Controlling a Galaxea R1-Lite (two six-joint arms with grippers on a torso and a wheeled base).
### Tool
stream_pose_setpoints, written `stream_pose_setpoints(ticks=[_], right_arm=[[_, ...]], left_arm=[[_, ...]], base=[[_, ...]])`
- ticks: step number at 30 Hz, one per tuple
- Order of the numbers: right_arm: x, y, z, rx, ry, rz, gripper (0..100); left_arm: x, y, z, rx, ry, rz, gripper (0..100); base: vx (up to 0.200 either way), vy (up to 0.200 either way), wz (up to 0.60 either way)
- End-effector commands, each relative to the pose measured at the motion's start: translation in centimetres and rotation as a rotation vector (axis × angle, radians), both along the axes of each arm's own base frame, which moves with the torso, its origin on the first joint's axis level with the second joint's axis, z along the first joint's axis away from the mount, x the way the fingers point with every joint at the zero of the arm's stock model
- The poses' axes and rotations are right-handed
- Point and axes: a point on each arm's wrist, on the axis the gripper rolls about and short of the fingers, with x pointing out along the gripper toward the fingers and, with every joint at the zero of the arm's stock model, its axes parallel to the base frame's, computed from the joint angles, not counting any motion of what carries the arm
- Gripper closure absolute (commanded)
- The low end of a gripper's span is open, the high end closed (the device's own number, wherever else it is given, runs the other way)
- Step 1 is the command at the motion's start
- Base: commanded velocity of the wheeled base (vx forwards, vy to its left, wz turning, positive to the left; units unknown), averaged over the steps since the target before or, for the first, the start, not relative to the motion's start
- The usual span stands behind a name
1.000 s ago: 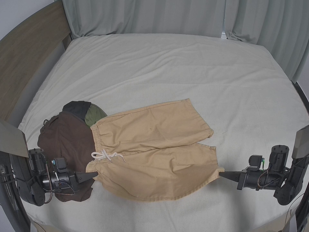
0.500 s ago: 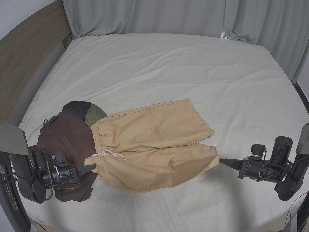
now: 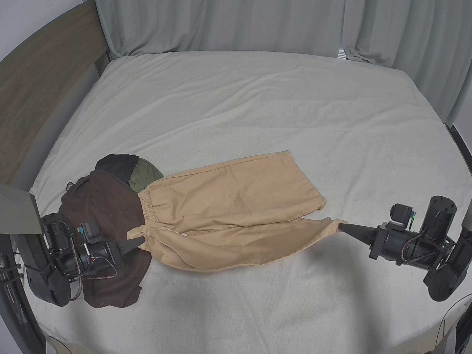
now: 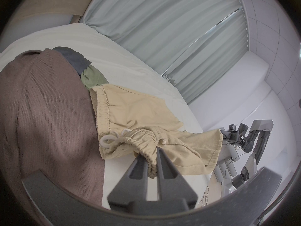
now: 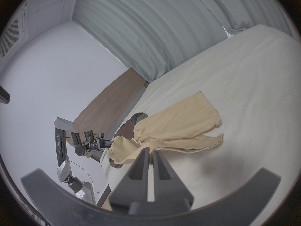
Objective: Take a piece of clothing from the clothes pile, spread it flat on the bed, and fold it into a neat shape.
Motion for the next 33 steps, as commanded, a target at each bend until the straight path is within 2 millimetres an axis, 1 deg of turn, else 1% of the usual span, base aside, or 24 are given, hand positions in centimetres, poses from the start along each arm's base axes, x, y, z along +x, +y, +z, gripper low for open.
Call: stream_pose_setpoints(ticks=[1,5,18,23,27,29,33], right_arm=[[-0.2,0.0,1.1,0.011,-0.046,0.0,100],[-0.5,0.0,1.8,0.02,-0.07,0.004,100],[0.5,0.1,2.9,0.036,-0.129,0.0,100],[1.2,0.1,3.4,0.048,-0.151,-0.007,100],[2.1,0.3,4.1,0.082,-0.167,-0.01,100],[2.8,0.4,4.7,0.097,-0.184,-0.013,100],[3.7,0.5,5.1,0.097,-0.171,-0.014,100]], left_arm=[[0.4,-0.2,0.5,-0.001,-0.023,0.0,100],[0.7,-0.2,0.5,-0.005,-0.029,0.005,100],[1.4,-0.1,0.9,-0.026,-0.031,0.042,100],[1.7,0.0,1.0,-0.033,-0.033,0.065,100],[1.8,0.0,1.1,-0.042,-0.029,0.08,100],[2.0,0.0,1.2,-0.042,-0.035,0.082,100],[2.1,0.1,1.3,-0.043,-0.041,0.088,100]], base=[[0.0,0.0,0.0],[0.0,0.0,0.0],[0.0,0.0,0.0],[0.0,0.0,0.0],[0.0,0.0,0.0],[0.0,0.0,0.0],[0.0,0.0,0.0]])
